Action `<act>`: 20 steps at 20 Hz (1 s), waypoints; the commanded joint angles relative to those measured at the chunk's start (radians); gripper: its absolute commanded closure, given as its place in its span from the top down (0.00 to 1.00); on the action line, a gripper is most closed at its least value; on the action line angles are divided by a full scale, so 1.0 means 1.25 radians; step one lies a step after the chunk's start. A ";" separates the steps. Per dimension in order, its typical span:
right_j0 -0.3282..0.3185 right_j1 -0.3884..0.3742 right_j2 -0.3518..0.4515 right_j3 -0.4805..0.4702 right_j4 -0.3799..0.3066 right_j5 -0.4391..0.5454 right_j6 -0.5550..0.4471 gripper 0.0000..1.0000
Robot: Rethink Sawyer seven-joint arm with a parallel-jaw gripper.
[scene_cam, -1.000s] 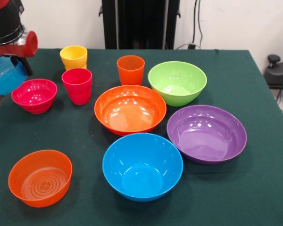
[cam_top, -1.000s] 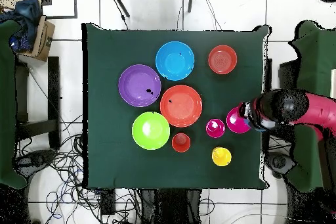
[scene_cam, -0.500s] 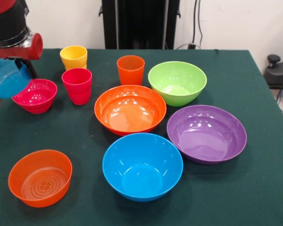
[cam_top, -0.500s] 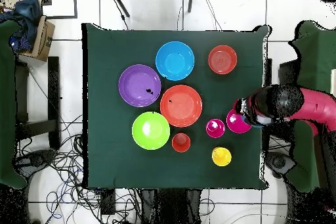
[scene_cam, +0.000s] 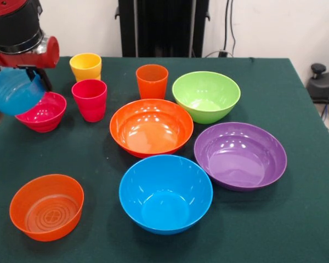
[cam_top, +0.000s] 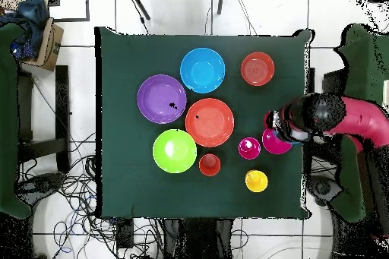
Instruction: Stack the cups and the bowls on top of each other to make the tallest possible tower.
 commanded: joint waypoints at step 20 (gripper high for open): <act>0.070 0.010 -0.050 0.119 -0.064 -0.135 -0.054 0.00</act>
